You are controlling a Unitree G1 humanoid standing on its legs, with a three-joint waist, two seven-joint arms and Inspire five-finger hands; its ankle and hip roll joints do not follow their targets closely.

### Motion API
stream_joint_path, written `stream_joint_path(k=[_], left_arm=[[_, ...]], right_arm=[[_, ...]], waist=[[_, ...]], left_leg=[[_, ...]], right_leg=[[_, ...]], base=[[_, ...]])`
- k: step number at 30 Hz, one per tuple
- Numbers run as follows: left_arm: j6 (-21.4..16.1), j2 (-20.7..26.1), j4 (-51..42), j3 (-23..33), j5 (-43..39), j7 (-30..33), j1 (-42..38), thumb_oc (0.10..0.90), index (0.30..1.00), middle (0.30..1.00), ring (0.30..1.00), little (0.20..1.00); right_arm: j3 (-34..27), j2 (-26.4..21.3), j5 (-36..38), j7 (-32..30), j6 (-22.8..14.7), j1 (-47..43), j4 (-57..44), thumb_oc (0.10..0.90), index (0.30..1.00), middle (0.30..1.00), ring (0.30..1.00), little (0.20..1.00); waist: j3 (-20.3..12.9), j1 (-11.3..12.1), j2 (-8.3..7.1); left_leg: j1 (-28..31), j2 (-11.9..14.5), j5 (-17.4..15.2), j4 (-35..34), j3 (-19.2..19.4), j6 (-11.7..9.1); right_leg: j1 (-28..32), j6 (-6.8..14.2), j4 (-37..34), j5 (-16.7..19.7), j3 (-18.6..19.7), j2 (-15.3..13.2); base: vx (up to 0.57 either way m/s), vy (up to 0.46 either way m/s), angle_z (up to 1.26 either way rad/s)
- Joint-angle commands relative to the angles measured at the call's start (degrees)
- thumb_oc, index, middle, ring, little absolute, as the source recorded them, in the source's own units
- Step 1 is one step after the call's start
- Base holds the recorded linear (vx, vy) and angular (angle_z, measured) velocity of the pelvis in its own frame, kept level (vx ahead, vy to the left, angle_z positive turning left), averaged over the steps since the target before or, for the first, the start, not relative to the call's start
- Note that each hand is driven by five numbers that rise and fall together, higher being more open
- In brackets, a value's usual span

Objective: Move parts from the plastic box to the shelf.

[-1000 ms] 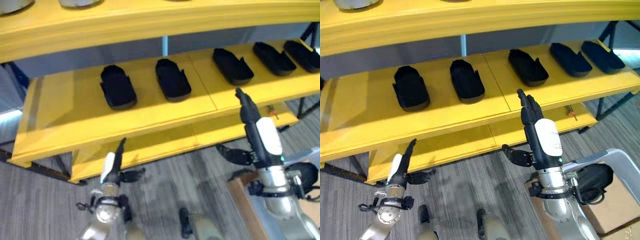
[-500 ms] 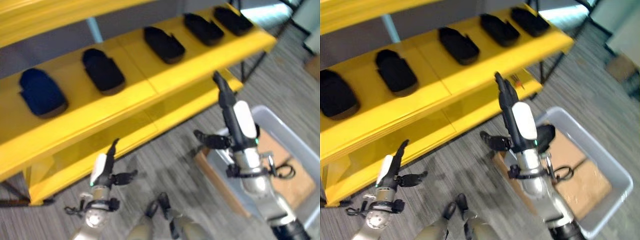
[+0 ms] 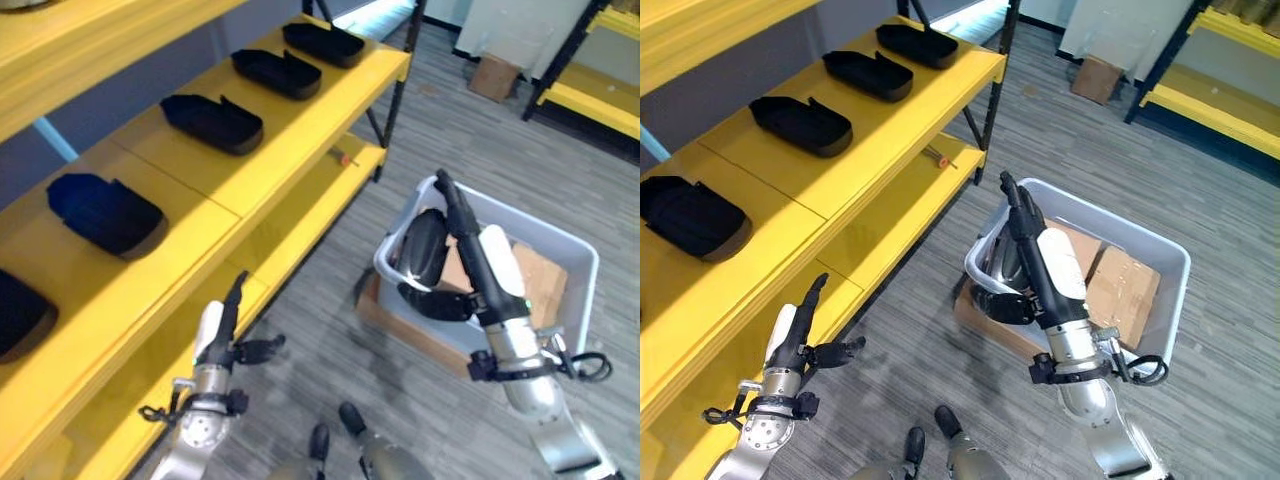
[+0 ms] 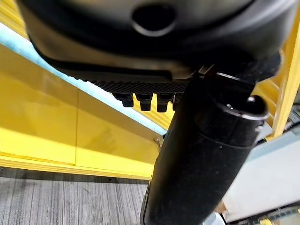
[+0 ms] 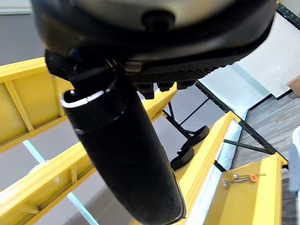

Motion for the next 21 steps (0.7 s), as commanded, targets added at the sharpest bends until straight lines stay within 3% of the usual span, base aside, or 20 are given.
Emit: stream_joint_path(k=[1, 3, 5, 6, 10, 11, 12, 16, 18, 21], left_arm=[[-3.69, 4.48, -4.41, 2.9, 0.78, 3.59, -0.5, 0.9, 1.0, 1.0, 1.0, 1.0], [-3.49, 4.35, -4.31, 3.16, 0.88, 4.3, -0.34, 0.9, 1.0, 1.0, 1.0, 1.0], [-3.37, 3.54, -4.11, 3.64, 1.13, 4.46, 0.53, 0.9, 1.0, 1.0, 1.0, 1.0], [-3.37, 3.31, -4.07, 3.98, 1.37, 4.48, 0.87, 0.9, 1.0, 1.0, 1.0, 1.0], [-3.5, 2.63, -3.75, 4.43, 1.68, 4.49, 1.27, 0.9, 1.0, 1.0, 1.0, 1.0], [-3.41, 2.51, -3.56, 4.23, 1.69, 4.07, 1.39, 0.9, 1.0, 1.0, 1.0, 1.0], [-3.27, 1.9, -2.62, 2.84, 2.51, 3.16, 0.79, 0.9, 1.0, 1.0, 1.0, 1.0], [-3.44, 0.75, -2.37, 2.11, 1.98, 2.79, 0.48, 0.9, 1.0, 1.0, 1.0, 1.0], [-3.54, 0.13, -1.36, -0.32, 1.32, 1.52, -1.15, 0.9, 1.0, 1.0, 1.0, 1.0], [-3.71, 0.26, -1.33, -0.86, 1.09, 1.23, -1.84, 0.9, 1.0, 1.0, 1.0, 1.0]], right_arm=[[0.18, 1.96, 1.37, -2.35, -4.36, -7.77, -1.36, 0.9, 1.0, 1.0, 1.0, 1.0], [1.62, 2.89, 0.51, -2.18, -4.21, -8.97, -0.87, 0.9, 1.0, 1.0, 1.0, 1.0], [3.29, 3.32, -0.11, -2.14, -3.88, -11.0, 0.5, 0.9, 1.0, 1.0, 1.0, 1.0], [3.86, 3.44, -0.01, -1.98, -3.83, -11.92, 1.11, 0.9, 1.0, 1.0, 1.0, 1.0], [4.09, 3.02, 0.31, -2.08, -3.52, -13.07, 1.56, 0.9, 1.0, 1.0, 1.0, 1.0], [3.47, 2.66, 0.57, -1.9, -3.71, -11.76, 1.01, 0.9, 1.0, 1.0, 1.0, 1.0], [2.33, 2.16, 0.49, -1.88, -4.0, -9.48, 0.66, 0.9, 1.0, 1.0, 1.0, 1.0], [0.24, 1.0, 1.36, -1.78, -4.3, -6.86, -0.77, 0.9, 1.0, 1.0, 1.0, 1.0], [-2.43, 0.11, 2.07, -2.11, -4.61, -3.49, -1.34, 0.9, 1.0, 1.0, 1.0, 1.0], [-3.61, -0.85, 2.01, -2.54, -4.98, -2.42, -2.11, 0.9, 1.0, 1.0, 1.0, 1.0]], waist=[[-3.79, 3.81, 0.32], [-3.06, 4.55, 0.62], [-2.78, 4.65, 1.11], [-2.79, 4.56, 0.94], [-2.37, 4.1, 0.8], [-2.73, 3.76, 0.32], [-4.26, 3.01, -0.04], [-6.0, 2.15, 0.76], [-7.17, 0.79, 1.66], [-6.78, 0.16, 1.9]], left_leg=[[-0.37, 1.15, -4.31, 0.24, 0.45, 1.15], [1.01, 3.04, -4.33, -1.08, 3.52, 0.37], [3.0, 4.3, -4.54, -2.55, 6.12, 0.45], [3.69, 4.27, -4.41, -3.3, 7.39, 0.42], [5.69, 4.03, -5.33, -3.71, 8.95, 0.48], [6.12, 3.68, -6.03, -3.58, 8.62, 0.26], [6.48, 3.67, -7.13, -3.24, 7.25, -0.25], [7.58, 5.0, -7.44, -3.33, 6.7, -1.17], [8.43, 7.01, -7.48, -2.61, 6.16, -3.08], [7.42, 7.78, -6.8, 1.46, 5.64, -4.49]], right_leg=[[0.38, 2.08, 6.73, -4.35, -12.74, 3.32], [-1.6, 2.25, 7.27, -4.95, -25.79, -3.24], [-3.36, 1.49, 6.28, -3.67, -33.64, -7.26], [-4.62, 1.5, 4.75, -2.29, -35.31, -7.84], [-7.97, 2.81, 1.94, 1.9, -34.68, -7.1], [-5.74, 2.73, -0.39, 1.72, -33.86, -6.88], [-2.27, 1.36, -3.67, 1.02, -31.7, -6.12], [0.35, 0.65, -4.36, 0.53, -33.02, -6.11], [2.57, -0.87, -3.82, -2.38, -33.78, -5.79], [3.52, -1.82, -3.33, -3.73, -34.57, -5.77]], base=[[-0.07, -0.009, -0.89], [-0.03, -0.011, -1.28], [0.04, 0.025, -1.16], [0.04, 0.021, -1.15], [0.1, -0.05, -1.01], [0.23, -0.187, -0.17], [0.32, -0.243, 0.18], [0.19, -0.124, 0.75], [0.29, -0.194, 0.31], [0.11, -0.118, 0.29]])
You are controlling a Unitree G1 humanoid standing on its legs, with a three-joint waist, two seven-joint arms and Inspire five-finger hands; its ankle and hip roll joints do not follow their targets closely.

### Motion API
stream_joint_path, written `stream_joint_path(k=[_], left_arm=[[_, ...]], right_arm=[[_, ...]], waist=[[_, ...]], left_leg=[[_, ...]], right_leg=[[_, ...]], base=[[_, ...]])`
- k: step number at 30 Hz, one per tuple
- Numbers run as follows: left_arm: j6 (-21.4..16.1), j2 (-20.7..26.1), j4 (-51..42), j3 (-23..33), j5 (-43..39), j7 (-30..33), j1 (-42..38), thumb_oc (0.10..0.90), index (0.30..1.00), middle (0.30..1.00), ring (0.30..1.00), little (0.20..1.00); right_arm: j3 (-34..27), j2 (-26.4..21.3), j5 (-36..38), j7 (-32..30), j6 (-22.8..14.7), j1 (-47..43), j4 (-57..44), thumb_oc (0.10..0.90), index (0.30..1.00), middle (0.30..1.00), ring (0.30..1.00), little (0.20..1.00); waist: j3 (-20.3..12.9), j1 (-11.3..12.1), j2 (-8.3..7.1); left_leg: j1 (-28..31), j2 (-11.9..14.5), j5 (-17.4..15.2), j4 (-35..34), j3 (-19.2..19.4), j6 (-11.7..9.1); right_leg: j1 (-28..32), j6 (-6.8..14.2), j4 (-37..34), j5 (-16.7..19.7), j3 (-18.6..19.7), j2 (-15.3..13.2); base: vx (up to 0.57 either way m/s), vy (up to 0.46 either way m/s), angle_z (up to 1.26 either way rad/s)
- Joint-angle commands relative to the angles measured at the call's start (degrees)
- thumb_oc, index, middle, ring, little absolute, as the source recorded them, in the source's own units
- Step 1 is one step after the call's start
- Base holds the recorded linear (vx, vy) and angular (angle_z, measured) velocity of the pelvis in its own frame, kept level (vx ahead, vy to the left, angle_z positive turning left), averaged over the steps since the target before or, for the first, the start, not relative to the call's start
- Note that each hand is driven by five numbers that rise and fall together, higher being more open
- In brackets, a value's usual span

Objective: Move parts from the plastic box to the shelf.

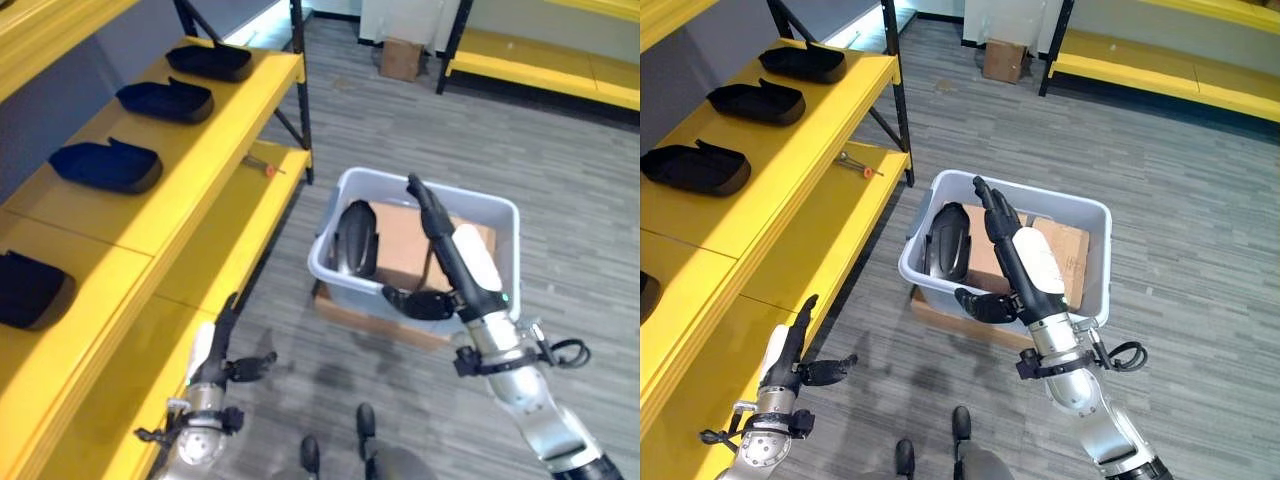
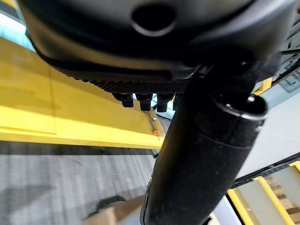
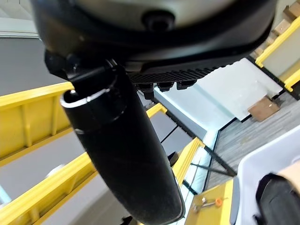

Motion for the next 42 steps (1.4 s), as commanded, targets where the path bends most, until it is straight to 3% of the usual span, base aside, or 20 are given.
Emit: stream_joint_path(k=[1, 3, 4, 6, 8, 9, 10, 11, 12, 13, 15, 18, 23, 35, 42], left_arm=[[-4.91, 1.99, -2.27, -0.31, 0.97, 0.13, -5.09, 0.9, 1.0, 1.0, 1.0, 1.0], [-4.99, 1.66, -2.37, -0.5, 0.7, -0.3, -4.76, 0.9, 1.0, 1.0, 1.0, 1.0], [-4.97, 1.67, -2.43, -0.5, 0.7, -0.32, -4.75, 0.9, 1.0, 1.0, 1.0, 1.0], [-4.89, 1.49, -2.69, -0.28, 0.38, -0.53, -4.33, 0.9, 1.0, 1.0, 1.0, 1.0], [-4.75, 1.32, -2.88, 0.04, -0.15, -0.7, -3.66, 0.9, 1.0, 1.0, 1.0, 1.0], [-4.9, 1.14, -2.92, 0.11, -0.15, -0.97, -3.61, 0.9, 1.0, 1.0, 1.0, 1.0], [-4.97, 1.13, -2.73, -0.24, -0.01, -0.6, -3.95, 0.9, 1.0, 1.0, 1.0, 1.0], [-4.98, 1.23, -2.42, -0.63, 0.1, -0.21, -4.34, 0.9, 1.0, 1.0, 1.0, 1.0], [-4.91, 0.69, -2.26, -1.06, 0.27, 1.04, -4.48, 0.9, 1.0, 1.0, 1.0, 1.0], [-5.29, 0.43, -2.46, -0.8, -0.03, 1.11, -3.94, 0.9, 1.0, 1.0, 1.0, 1.0], [-5.48, 0.64, -2.81, -0.81, 0.36, 1.56, -4.68, 0.9, 1.0, 1.0, 1.0, 1.0], [-6.13, 1.42, -3.41, 0.23, 0.38, 2.56, -5.46, 0.9, 1.0, 1.0, 1.0, 1.0], [-6.04, 3.03, -3.45, 1.56, 0.32, 3.4, -6.04, 0.9, 1.0, 1.0, 1.0, 1.0], [-5.48, 4.24, -4.34, 1.59, 0.15, 3.92, -7.79, 0.9, 1.0, 1.0, 1.0, 1.0], [-5.62, 5.38, -5.04, 0.56, 0.12, 2.85, -8.24, 0.9, 1.0, 1.0, 1.0, 1.0]], right_arm=[[-4.23, -0.79, 2.15, -3.43, -5.24, -2.73, -5.03, 0.9, 1.0, 1.0, 1.0, 1.0], [-4.59, -1.22, 2.39, -3.49, -5.36, -2.1, -5.28, 0.9, 1.0, 1.0, 1.0, 1.0], [-4.63, -1.22, 2.41, -3.49, -5.37, -2.08, -5.29, 0.9, 1.0, 1.0, 1.0, 1.0], [-4.68, -1.42, 2.7, -3.46, -5.39, -1.67, -5.42, 0.9, 1.0, 1.0, 1.0, 1.0], [-5.12, -1.78, 2.5, -3.65, -5.24, -0.83, -5.75, 0.9, 1.0, 1.0, 1.0, 1.0], [-6.52, -1.95, 1.8, -4.43, -5.05, 0.34, -5.87, 0.9, 1.0, 1.0, 1.0, 1.0], [-6.76, -1.8, 1.31, -5.46, -5.06, 0.39, -5.77, 0.9, 1.0, 1.0, 1.0, 1.0], [-6.62, -1.6, 1.02, -5.95, -4.94, 0.41, -5.55, 0.9, 1.0, 1.0, 1.0, 1.0], [-4.92, -1.11, -0.55, -7.13, -4.25, -0.97, -3.96, 0.9, 1.0, 1.0, 1.0, 1.0], [-3.83, -0.72, -0.01, -6.35, -4.43, -1.59, -4.05, 0.9, 1.0, 1.0, 1.0, 1.0], [-2.74, 0.02, -0.75, -5.26, -4.02, -2.82, -3.8, 0.9, 1.0, 1.0, 1.0, 1.0], [-1.55, 0.91, -0.02, -4.67, -3.76, -4.85, -3.51, 0.9, 1.0, 1.0, 1.0, 1.0], [0.01, 1.52, -0.16, -3.87, -3.02, -6.19, -3.08, 0.9, 1.0, 1.0, 1.0, 1.0], [-1.35, -1.45, -4.19, -4.87, -2.12, -7.61, -3.38, 0.9, 1.0, 1.0, 1.0, 1.0], [0.48, -8.7, -8.23, -4.61, -1.47, -15.84, -2.85, 0.9, 1.0, 1.0, 1.0, 1.0]], waist=[[-6.05, -1.5, 0.24], [-4.88, -1.38, 0.29], [-4.76, -1.47, 0.37], [-3.0, -0.58, 0.07], [-2.08, -0.31, -0.2], [-2.11, -0.59, -0.77], [-1.68, -0.29, -0.81], [-1.41, 0.21, -0.6], [-1.87, 1.41, 0.63], [-2.14, 1.54, 1.34], [-3.72, 1.64, 2.08], [-4.33, 1.93, 1.23], [-4.75, 2.42, -0.32], [-3.19, 1.66, -1.28], [-0.29, 2.52, -1.55]], left_leg=[[-1.25, -0.48, -4.92, 11.75, -2.43, 0.01], [-4.59, 0.04, -1.35, 21.58, -2.08, -1.34], [-5.14, 0.14, -1.65, 22.63, -2.25, -1.46], [-9.89, -1.54, 1.81, 34.68, -3.51, -2.16], [-14.11, -0.71, 2.54, 36.58, -2.81, -1.67], [-17.16, 2.7, 1.57, 29.01, 0.16, -0.93], [-18.75, 3.81, 1.2, 22.79, 0.39, -1.02], [-19.43, 3.81, 3.42, 17.54, -0.83, -1.39], [-18.27, 4.01, 10.38, 3.49, -6.38, -3.04], [-16.57, 3.96, 9.47, 2.75, -7.36, -2.46], [-12.21, 4.16, 8.92, -0.06, -5.2, -2.68], [-10.28, 3.87, 7.19, 0.56, -0.19, -1.66], [-10.24, 3.23, 3.81, 1.85, 4.92, -0.56], [-15.0, 2.81, 3.0, 3.78, 4.04, -0.68], [-17.25, 3.07, 3.92, 4.03, 2.87, -1.15]], right_leg=[[-2.0, 3.04, 6.71, -8.14, 1.05, 0.12], [-0.39, 1.7, 6.85, -9.18, 0.67, 0.31], [-0.41, 1.62, 6.86, -9.14, 0.53, 0.41], [1.11, 0.38, 6.75, -9.39, 0.51, 0.37], [2.45, 0.07, 6.01, -9.84, 0.34, -0.22], [3.72, 0.81, 4.75, -9.97, -0.31, -1.91], [4.53, 1.37, 4.38, -10.42, -0.38, -2.46], [4.65, 1.79, 4.28, -10.41, 0.02, -2.58], [6.02, 3.26, 4.57, -12.36, 2.88, -3.05], [5.58, 3.59, 5.67, -12.72, 4.12, -2.99], [5.94, 4.08, 5.72, -12.91, 5.47, -3.51], [5.43, 5.73, 4.37, -10.96, 7.72, -5.82], [3.33, 8.5, 0.85, -7.76, 10.63, -9.24], [-0.28, 8.24, 0.36, -7.44, 8.94, -10.05], [-2.34, 7.56, 1.69, -7.9, 7.42, -9.46]], base=[[0.1, -0.135, 0.2], [0.07, -0.12, 0.2], [0.03, -0.091, 0.21], [0.04, -0.089, 0.03], [0.1, -0.054, -0.03], [0.18, 0.036, 0.07], [0.21, 0.111, 0.23], [0.39, 0.328, 0.26], [0.37, 0.373, 0.01], [0.46, 0.453, -0.59], [0.27, 0.294, -1.23], [0.18, 0.232, -1.19], [0.08, 0.159, -0.85], [0.01, 0.0, 0.09], [-0.04, -0.06, 0.08]])
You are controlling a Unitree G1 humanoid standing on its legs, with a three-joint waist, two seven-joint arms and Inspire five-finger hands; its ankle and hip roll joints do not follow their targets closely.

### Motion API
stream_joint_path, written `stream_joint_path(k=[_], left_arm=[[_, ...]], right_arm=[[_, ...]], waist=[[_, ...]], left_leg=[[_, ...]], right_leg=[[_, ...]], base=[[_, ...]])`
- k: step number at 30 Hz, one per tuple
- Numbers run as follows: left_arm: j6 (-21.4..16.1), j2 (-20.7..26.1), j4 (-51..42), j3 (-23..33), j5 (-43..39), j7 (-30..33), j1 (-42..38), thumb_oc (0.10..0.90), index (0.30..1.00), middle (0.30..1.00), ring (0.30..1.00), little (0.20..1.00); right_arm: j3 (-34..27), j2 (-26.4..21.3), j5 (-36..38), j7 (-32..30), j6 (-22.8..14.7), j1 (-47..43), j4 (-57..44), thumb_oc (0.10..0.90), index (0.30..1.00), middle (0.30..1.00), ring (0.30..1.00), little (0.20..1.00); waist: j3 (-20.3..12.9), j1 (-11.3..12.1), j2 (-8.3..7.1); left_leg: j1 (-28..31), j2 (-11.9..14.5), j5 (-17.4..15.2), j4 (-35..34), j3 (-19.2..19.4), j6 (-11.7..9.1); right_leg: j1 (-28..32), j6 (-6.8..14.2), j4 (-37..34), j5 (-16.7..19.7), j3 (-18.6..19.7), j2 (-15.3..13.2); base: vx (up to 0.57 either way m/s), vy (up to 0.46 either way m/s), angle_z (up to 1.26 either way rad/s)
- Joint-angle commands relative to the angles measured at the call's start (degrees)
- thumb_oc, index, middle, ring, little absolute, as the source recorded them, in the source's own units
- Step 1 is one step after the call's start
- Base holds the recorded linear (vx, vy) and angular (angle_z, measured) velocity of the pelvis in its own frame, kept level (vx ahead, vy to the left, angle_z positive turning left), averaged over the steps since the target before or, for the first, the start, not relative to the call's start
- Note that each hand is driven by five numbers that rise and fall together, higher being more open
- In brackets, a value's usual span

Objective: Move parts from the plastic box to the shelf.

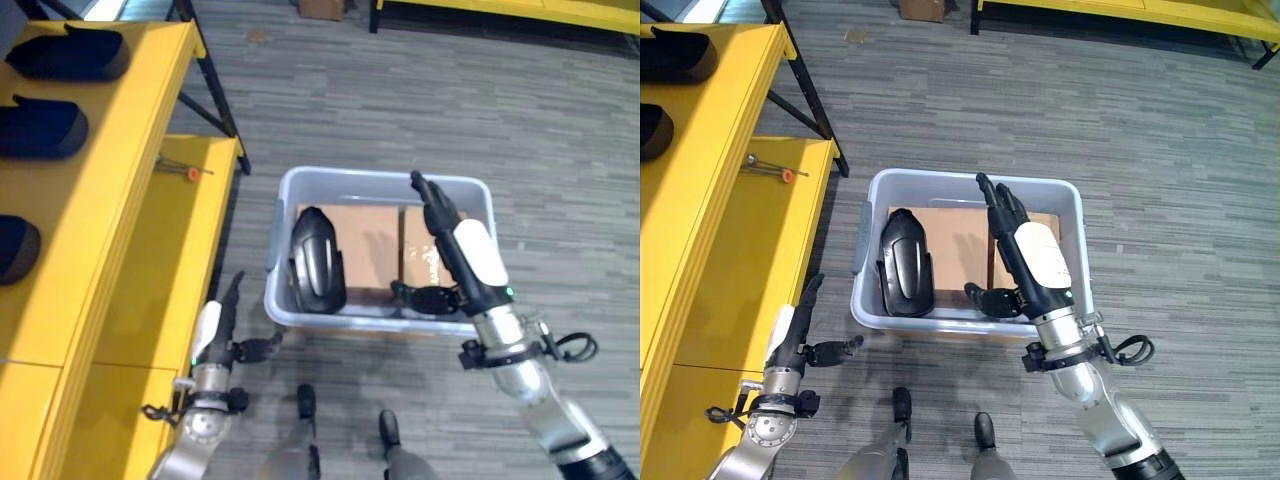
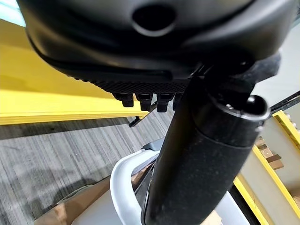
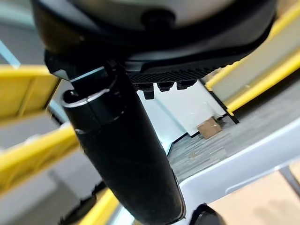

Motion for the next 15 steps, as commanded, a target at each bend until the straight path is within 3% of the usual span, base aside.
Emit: stream_joint_path(k=[1, 4, 6, 8, 9, 12, 15], left_arm=[[-5.28, 4.2, -5.45, 0.41, 0.26, 0.95, -3.74, 0.9, 1.0, 1.0, 1.0, 1.0], [-5.68, 5.28, -5.68, -0.32, -0.28, 0.36, -3.93, 0.9, 1.0, 1.0, 1.0, 1.0], [-5.88, 6.36, -6.06, -0.66, -0.89, 0.22, -4.87, 0.9, 1.0, 1.0, 1.0, 1.0], [-6.01, 7.02, -6.12, -1.02, -1.15, 0.36, -5.13, 0.9, 1.0, 1.0, 1.0, 1.0], [-6.0, 6.85, -6.09, -0.89, -1.17, 0.38, -5.19, 0.9, 1.0, 1.0, 1.0, 1.0], [-6.04, 7.86, -5.62, -1.27, -1.36, 0.84, -5.95, 0.9, 1.0, 1.0, 1.0, 1.0], [-6.13, 8.06, -5.57, -1.27, -1.21, 1.03, -5.98, 0.9, 1.0, 1.0, 1.0, 1.0]], right_arm=[[0.52, -4.03, -1.59, -2.64, -2.89, -11.55, -3.29, 0.9, 1.0, 1.0, 1.0, 1.0], [4.22, -8.45, -1.73, -1.4, -2.85, -16.84, -1.58, 0.9, 1.0, 1.0, 1.0, 1.0], [11.37, -14.12, -3.16, 0.03, -2.13, -26.25, 1.94, 0.9, 1.0, 1.0, 1.0, 1.0], [14.82, -16.91, -4.24, 1.19, -1.72, -30.2, 3.57, 0.9, 1.0, 1.0, 1.0, 1.0], [15.32, -16.92, -4.21, 1.12, -1.69, -30.8, 3.85, 0.9, 1.0, 1.0, 1.0, 1.0], [24.51, -21.54, -8.14, 3.17, -1.33, -40.81, 6.6, 0.9, 1.0, 1.0, 1.0, 1.0], [28.24, -22.86, -9.74, 3.71, -1.51, -44.6, 8.08, 0.9, 1.0, 1.0, 1.0, 1.0]], waist=[[-1.45, 1.71, -0.47], [0.21, 2.55, -0.34], [2.17, 3.29, -0.01], [2.97, 3.9, -0.09], [3.06, 3.74, 0.04], [4.73, 4.81, 0.51], [5.35, 5.05, 0.76]], left_leg=[[-1.14, 3.54, -6.54, 8.06, -0.01, -1.62], [-1.9, 3.65, -6.13, 8.13, -0.56, -1.7], [-2.96, 3.65, -5.58, 8.27, -1.04, -1.91], [-3.36, 3.63, -5.31, 8.25, -1.31, -2.03], [-3.39, 3.65, -5.3, 8.26, -1.3, -2.04], [-4.47, 3.53, -4.67, 8.18, -1.87, -2.27], [-4.88, 3.48, -4.44, 8.15, -2.2, -2.32]], right_leg=[[-3.54, -1.21, 3.54, 0.81, -0.78, -0.41], [-4.78, -1.42, 4.92, 0.47, -1.16, -0.19], [-6.5, -1.61, 6.77, 0.01, -1.68, 0.16], [-7.22, -1.67, 7.46, -0.12, -1.99, 0.31], [-7.3, -1.68, 7.57, -0.16, -1.97, 0.33], [-9.05, -1.8, 9.24, -0.62, -2.45, 0.66], [-9.64, -1.82, 9.92, -0.83, -2.77, 0.69]], base=[[-0.06, -0.049, 0.12], [-0.07, -0.053, 0.11], [-0.09, -0.045, 0.16], [-0.04, -0.03, 0.1], [-0.03, -0.013, 0.08], [-0.05, -0.019, 0.14], [-0.02, -0.012, 0.09]])
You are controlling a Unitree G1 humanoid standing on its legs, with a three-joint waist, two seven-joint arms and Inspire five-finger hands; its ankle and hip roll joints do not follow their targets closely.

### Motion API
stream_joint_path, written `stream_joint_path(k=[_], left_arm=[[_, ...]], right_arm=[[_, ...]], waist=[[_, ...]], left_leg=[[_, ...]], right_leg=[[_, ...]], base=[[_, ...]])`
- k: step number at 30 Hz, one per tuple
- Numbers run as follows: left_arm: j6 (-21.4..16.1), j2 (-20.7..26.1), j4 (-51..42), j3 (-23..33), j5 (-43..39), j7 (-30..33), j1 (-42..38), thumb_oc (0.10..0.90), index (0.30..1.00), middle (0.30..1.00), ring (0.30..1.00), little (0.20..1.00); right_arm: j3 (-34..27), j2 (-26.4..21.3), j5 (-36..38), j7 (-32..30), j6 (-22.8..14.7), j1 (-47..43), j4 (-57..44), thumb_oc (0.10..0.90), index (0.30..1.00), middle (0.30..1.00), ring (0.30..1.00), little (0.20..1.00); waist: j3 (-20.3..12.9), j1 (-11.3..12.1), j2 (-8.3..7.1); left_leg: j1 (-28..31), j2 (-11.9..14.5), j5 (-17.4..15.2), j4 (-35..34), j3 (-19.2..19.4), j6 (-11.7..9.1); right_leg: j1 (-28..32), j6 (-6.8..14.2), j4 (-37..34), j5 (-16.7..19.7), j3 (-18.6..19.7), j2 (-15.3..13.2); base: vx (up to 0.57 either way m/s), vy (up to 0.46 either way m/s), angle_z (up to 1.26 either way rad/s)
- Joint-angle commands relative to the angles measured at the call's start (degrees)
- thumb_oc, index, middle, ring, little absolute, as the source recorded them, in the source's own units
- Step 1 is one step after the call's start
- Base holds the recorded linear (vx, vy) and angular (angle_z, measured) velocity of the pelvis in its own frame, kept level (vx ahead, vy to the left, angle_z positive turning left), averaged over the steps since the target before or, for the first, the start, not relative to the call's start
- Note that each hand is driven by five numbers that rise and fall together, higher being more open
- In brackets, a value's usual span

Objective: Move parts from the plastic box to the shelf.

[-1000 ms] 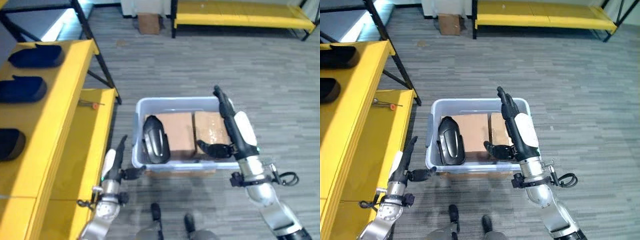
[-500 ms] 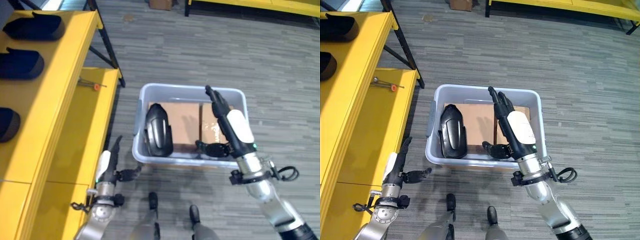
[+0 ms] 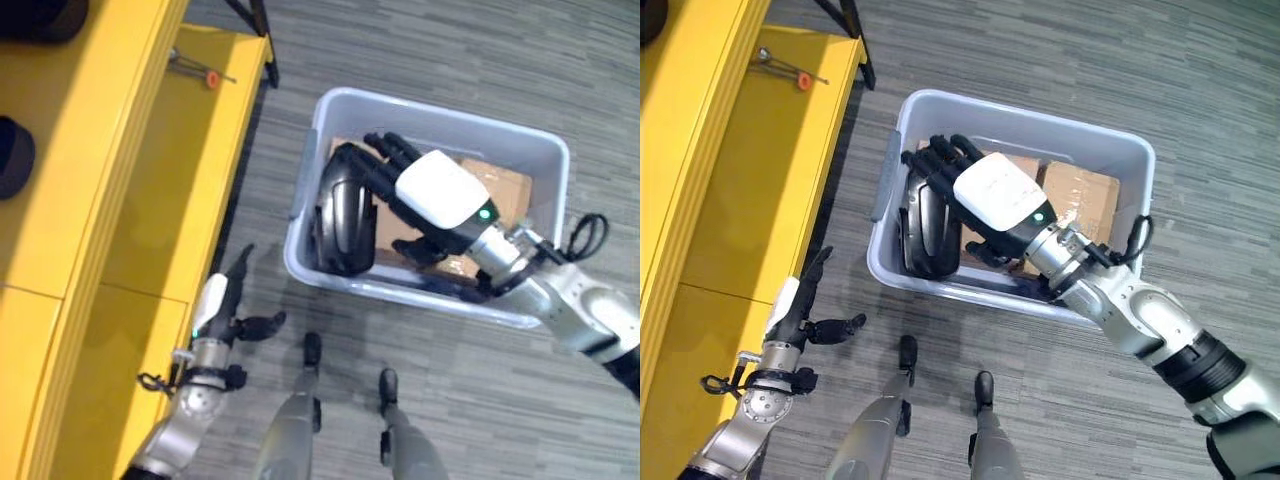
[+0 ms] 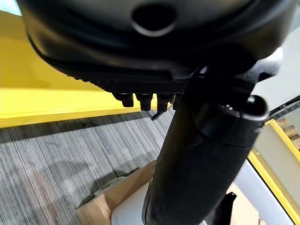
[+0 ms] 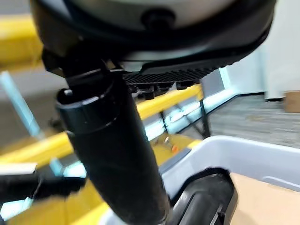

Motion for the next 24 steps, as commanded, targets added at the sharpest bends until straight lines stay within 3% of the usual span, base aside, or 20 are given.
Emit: stream_joint_path(k=[1, 7, 24], left_arm=[[-4.88, 1.15, -4.71, 0.78, -1.07, 2.4, 0.16, 0.9, 1.0, 1.0, 1.0, 1.0], [-5.05, 0.63, -4.01, -0.23, -1.05, 3.31, -1.17, 0.9, 1.0, 1.0, 1.0, 1.0], [-5.21, -0.38, -2.98, -1.65, -1.37, 4.11, -3.69, 0.9, 1.0, 1.0, 1.0, 1.0]], right_arm=[[0.11, -2.09, -3.08, -1.54, -0.75, -5.41, -1.83, 0.9, 1.0, 1.0, 1.0, 1.0], [11.06, -4.17, -12.33, -1.58, -0.12, -14.77, 5.86, 0.9, 1.0, 1.0, 1.0, 1.0], [19.31, -4.33, -18.54, -1.83, 1.63, -21.64, 16.83, 0.9, 1.0, 1.0, 1.0, 1.0]], waist=[[-3.92, 0.2, -0.07], [-2.12, 0.93, 0.69], [0.8, 1.19, 2.15]], left_leg=[[-0.31, 3.63, -5.28, 5.57, 0.54, -2.83], [-1.72, 3.29, -4.5, 5.2, -0.17, -3.03], [-5.54, 2.19, -4.43, 6.24, -1.32, -2.82]], right_leg=[[-8.11, -1.72, 10.37, -1.37, 0.46, 0.21], [-9.97, -1.69, 11.59, -1.63, -0.27, 0.4], [-13.57, -2.01, 13.5, -2.05, -0.75, 0.42]], base=[[-0.03, -0.012, 0.05], [-0.02, 0.001, 0.05], [0.0, -0.003, 0.02]])
